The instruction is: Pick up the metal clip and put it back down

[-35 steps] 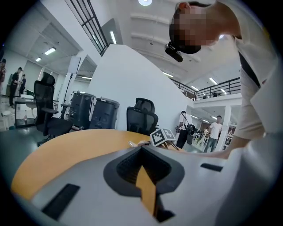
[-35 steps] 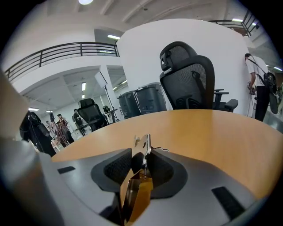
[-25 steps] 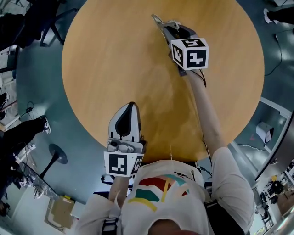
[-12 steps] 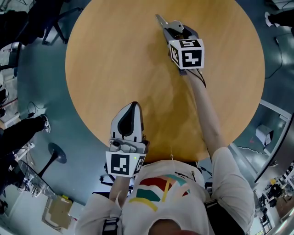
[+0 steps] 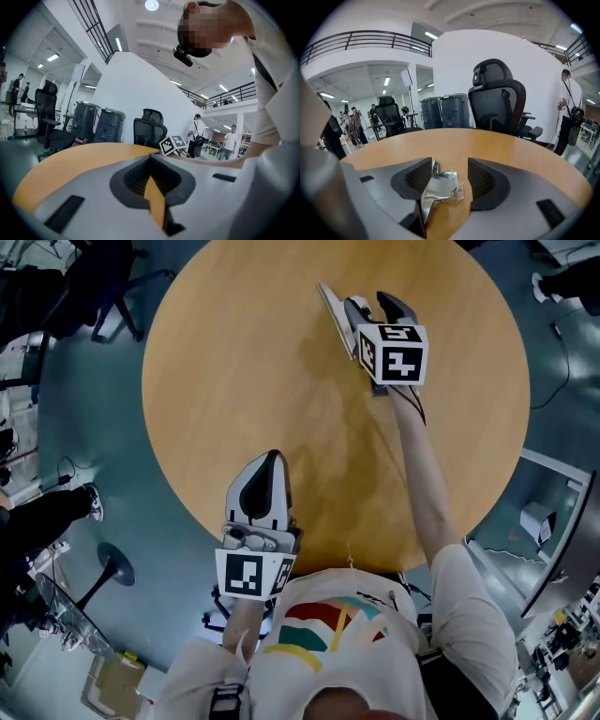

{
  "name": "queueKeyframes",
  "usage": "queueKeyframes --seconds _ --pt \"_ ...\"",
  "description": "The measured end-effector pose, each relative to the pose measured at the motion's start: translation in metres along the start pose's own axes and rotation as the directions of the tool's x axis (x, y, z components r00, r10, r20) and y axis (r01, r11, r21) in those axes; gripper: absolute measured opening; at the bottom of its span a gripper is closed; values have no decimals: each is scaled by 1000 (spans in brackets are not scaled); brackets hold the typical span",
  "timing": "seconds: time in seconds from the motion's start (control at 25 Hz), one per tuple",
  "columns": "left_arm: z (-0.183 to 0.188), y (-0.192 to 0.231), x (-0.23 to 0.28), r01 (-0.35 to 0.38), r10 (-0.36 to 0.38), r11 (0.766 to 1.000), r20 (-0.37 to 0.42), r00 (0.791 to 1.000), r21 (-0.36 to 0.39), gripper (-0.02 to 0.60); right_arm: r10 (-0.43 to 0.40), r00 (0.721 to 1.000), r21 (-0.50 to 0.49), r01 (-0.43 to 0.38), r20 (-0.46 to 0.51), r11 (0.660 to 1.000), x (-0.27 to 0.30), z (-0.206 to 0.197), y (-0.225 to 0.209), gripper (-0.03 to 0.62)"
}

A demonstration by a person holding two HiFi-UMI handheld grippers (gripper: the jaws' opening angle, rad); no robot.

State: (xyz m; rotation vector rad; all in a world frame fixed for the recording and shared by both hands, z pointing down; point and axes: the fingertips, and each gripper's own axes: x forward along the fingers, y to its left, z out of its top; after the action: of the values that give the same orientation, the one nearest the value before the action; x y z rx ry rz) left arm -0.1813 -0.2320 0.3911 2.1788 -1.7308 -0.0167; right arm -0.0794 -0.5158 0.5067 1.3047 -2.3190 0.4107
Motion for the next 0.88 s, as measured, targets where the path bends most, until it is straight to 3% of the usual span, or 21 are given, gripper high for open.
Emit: queueKeyframes --seconds 0.16,0.28,0.32,0.36,0.4,0.44,0.72,0.88 --pt "32 -7 -10 9 -12 999 60 998 54 43 23 995 30 -26 93 999 -49 45 15 219" --pt "68 -22 -22 20 -31 996 124 992 91 43 37 977 48 -48 212 998 -109 89 28 218" --pt "80 -29 -27 27 -40 995 143 989 93 43 28 966 50 -43 257 998 -134 103 32 216" --pt "92 -35 -33 34 -49 995 161 986 96 43 9 953 48 -24 302 999 -160 116 35 162" --pt "104 -42 -38 44 -62 994 179 982 100 43 -17 939 42 2 345 999 -187 129 38 57" --pt "115 -50 -43 58 -78 993 197 977 106 43 -38 921 32 27 387 999 -215 142 42 14" --pt "175 -128 -88 177 -205 976 269 941 125 43 -62 801 -23 93 595 995 -413 185 80 12" --pt "198 -174 -116 235 -266 962 287 920 141 43 -28 783 -53 77 621 996 -498 178 110 13"
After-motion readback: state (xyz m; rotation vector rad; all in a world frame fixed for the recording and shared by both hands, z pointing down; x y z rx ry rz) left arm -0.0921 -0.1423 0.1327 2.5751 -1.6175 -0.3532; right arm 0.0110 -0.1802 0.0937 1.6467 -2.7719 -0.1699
